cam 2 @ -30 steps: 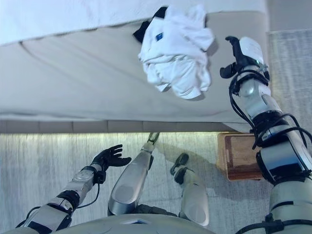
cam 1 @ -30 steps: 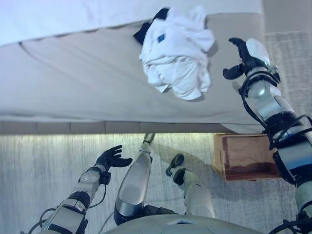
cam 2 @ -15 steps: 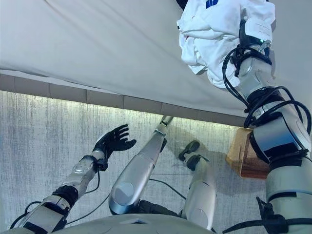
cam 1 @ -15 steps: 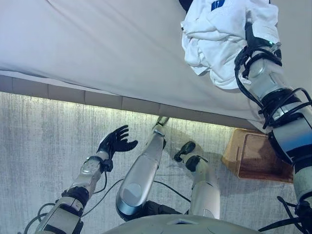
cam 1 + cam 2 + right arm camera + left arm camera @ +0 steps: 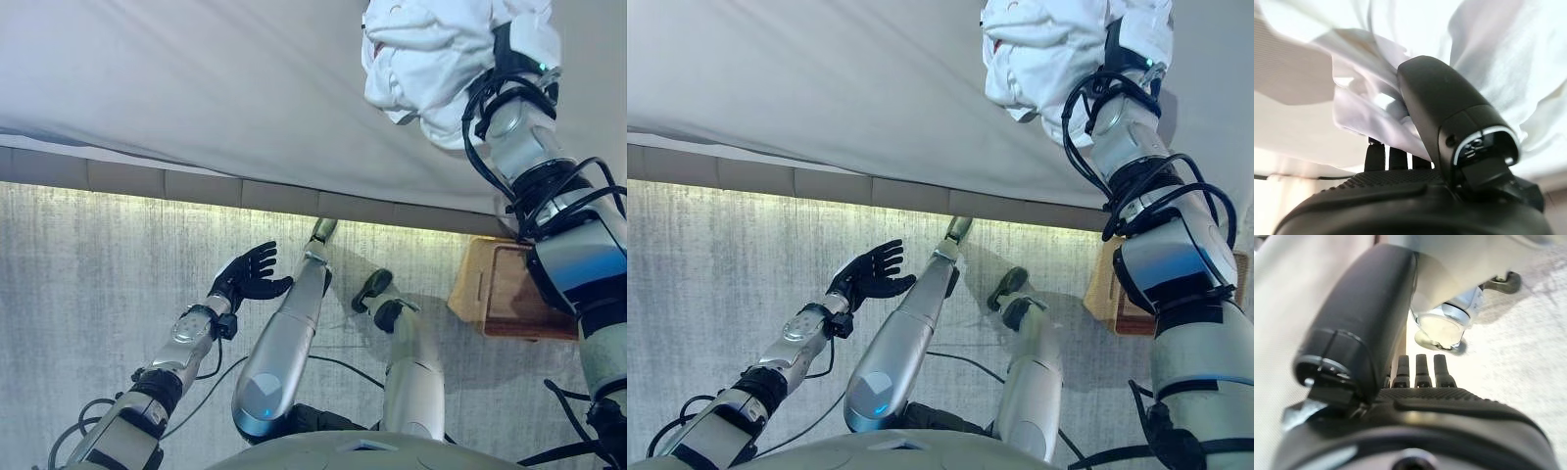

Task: Pick up the clothes from the bed and place them into the basket

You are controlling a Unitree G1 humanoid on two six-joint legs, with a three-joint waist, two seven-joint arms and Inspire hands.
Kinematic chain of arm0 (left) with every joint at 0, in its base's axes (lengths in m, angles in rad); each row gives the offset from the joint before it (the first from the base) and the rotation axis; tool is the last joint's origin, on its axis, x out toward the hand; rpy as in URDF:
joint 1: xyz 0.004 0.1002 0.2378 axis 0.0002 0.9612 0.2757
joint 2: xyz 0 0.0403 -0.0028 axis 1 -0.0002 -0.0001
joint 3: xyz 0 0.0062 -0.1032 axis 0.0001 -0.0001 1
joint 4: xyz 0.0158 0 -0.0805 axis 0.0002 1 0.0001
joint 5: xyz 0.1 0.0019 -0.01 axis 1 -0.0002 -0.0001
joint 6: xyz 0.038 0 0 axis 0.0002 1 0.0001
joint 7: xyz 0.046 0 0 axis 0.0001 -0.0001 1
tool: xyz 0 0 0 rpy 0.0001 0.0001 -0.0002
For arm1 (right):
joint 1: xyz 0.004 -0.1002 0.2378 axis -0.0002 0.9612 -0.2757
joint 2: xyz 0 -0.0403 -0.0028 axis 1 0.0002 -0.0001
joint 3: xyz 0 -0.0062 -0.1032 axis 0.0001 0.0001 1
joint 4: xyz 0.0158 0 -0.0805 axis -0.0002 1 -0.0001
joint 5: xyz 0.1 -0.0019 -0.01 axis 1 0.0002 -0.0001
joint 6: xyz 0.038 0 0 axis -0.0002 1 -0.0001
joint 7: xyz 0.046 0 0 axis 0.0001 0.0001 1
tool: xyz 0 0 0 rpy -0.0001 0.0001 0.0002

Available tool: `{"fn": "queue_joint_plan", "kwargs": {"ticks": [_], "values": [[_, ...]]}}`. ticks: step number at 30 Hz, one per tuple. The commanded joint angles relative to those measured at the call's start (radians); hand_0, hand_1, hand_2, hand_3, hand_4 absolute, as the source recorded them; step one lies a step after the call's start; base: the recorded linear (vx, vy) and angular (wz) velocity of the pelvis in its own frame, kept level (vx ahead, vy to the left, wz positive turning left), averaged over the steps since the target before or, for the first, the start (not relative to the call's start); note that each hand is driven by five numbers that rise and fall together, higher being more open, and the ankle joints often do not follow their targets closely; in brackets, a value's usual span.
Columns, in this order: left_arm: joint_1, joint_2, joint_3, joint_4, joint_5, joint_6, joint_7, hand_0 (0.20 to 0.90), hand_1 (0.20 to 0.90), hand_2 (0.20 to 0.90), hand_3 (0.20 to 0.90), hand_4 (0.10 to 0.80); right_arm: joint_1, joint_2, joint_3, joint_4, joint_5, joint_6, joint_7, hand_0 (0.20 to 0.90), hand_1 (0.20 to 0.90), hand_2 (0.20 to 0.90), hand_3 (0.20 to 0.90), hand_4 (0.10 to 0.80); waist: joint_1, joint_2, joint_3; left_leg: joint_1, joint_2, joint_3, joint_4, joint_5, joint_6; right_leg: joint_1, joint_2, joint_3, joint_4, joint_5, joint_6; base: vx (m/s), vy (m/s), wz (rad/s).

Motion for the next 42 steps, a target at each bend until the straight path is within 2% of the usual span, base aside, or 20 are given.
{"fn": "queue_joint_plan", "kwargs": {"ticks": [1,3,5,6,10,16,19,23,29,37,42], "values": [[0.028,0.012,0.025,0.114,0.094,0.035,0.022,0.900,0.900,0.900,0.900,0.800,-0.108,-0.136,-0.060,-0.148,-0.016,-0.101,-0.222,0.300,0.300,0.300,0.200,0.100,-0.021,-0.035,-0.037,0.206,0.010,0.057,-0.185,-0.003,0.081,0.175,0.052,-0.026,-0.064,0.082,0.018,0.018,-0.133,-0.42],[0.027,0.019,0.033,0.174,0.130,0.069,0.026,0.900,0.900,0.900,0.900,0.800,-0.112,-0.170,-0.087,-0.195,0.007,-0.125,-0.252,0.300,0.300,0.300,0.200,0.100,-0.043,-0.055,-0.071,0.264,0.023,0.074,-0.233,-0.005,0.073,0.229,0.058,-0.016,-0.134,0.103,0.030,0.043,-0.097,-0.05],[0.030,0.021,0.040,0.214,0.148,0.095,0.024,0.900,0.900,0.900,0.900,0.800,-0.107,-0.205,-0.109,-0.245,0.039,-0.114,-0.231,0.300,0.300,0.300,0.200,0.100,-0.063,-0.072,-0.115,0.331,0.031,0.085,-0.295,-0.004,0.064,0.291,0.064,-0.003,-0.218,0.119,0.038,0.033,-0.062,-0.06],[0.028,0.019,0.046,0.223,0.161,0.113,0.020,0.900,0.900,0.900,0.900,0.800,-0.102,-0.230,-0.122,-0.267,0.055,-0.106,-0.212,0.300,0.300,0.300,0.200,0.100,-0.075,-0.077,-0.142,0.355,0.033,0.095,-0.331,0.024,0.062,0.318,0.065,-0.012,-0.269,0.149,0.034,0.006,-0.024,-0.17],[0.035,-0.009,0.040,0.244,0.162,0.153,-0.006,0.900,0.900,0.900,0.900,0.800,-0.084,-0.313,-0.129,-0.299,0.099,-0.109,-0.089,0.300,0.300,0.300,0.200,0.100,-0.116,-0.084,-0.250,0.530,0.044,0.121,-0.466,0.035,0.040,0.479,0.063,-0.001,-0.419,0.173,0.042,0.137,0.027,-0.12],[0.068,-0.067,0.011,0.261,0.183,0.163,-0.020,0.900,0.900,0.900,0.900,0.800,-0.059,-0.343,-0.160,-0.271,0.293,-0.157,0.053,0.300,0.300,0.300,0.200,0.100,-0.139,-0.093,-0.346,0.660,0.047,0.129,-0.581,0.061,0.035,0.584,0.067,0.002,-0.486,0.209,0.051,0.148,0.037,-0.11],[0.090,-0.097,-0.002,0.292,0.212,0.164,-0.038,0.900,0.900,0.900,0.900,0.800,-0.051,-0.315,-0.199,-0.217,0.422,-0.192,0.085,0.300,0.300,0.300,0.200,0.100,-0.132,-0.101,-0.379,0.705,0.044,0.125,-0.600,0.056,0.034,0.626,0.066,-0.005,-0.513,0.214,0.048,0.145,0.035,-0.03],[0.107,-0.102,-0.008,0.328,0.236,0.170,-0.041,0.900,0.900,0.900,0.900,0.800,-0.075,-0.282,-0.202,-0.162,0.447,-0.200,0.084,0.300,0.300,0.300,0.200,0.100,-0.116,-0.109,-0.389,0.724,0.043,0.122,-0.598,0.048,0.033,0.655,0.064,-0.016,-0.540,0.215,0.046,0.091,0.028,0.13],[0.121,-0.063,0.020,0.373,0.272,0.194,-0.042,0.900,0.900,0.900,0.900,0.800,-0.131,-0.226,-0.134,-0.038,0.512,-0.112,0.176,0.300,0.300,0.300,0.200,0.100,-0.074,-0.127,-0.379,0.731,0.045,0.105,-0.596,0.046,0.031,0.675,0.061,-0.044,-0.564,0.220,0.049,0.058,0.014,0.15],[0.078,-0.027,0.036,0.357,0.266,0.212,-0.033,0.900,0.900,0.900,0.900,0.800,-0.133,-0.146,-0.068,-0.012,0.445,-0.095,0.296,0.300,0.300,0.300,0.200,0.100,-0.026,-0.137,-0.312,0.682,0.036,0.060,-0.580,0.057,0.036,0.645,0.052,-0.084,-0.541,0.222,0.050,-0.038,-0.002,0.17],[0.053,-0.018,0.035,0.338,0.244,0.203,-0.020,0.900,0.900,0.900,0.900,0.800,-0.106,-0.114,-0.034,0.019,0.386,-0.026,0.377,0.300,0.300,0.300,0.200,0.100,-0.007,-0.129,-0.265,0.658,0.034,0.046,-0.585,0.069,0.037,0.625,0.042,-0.103,-0.521,0.224,0.049,-0.067,0.004,0.13]]}}
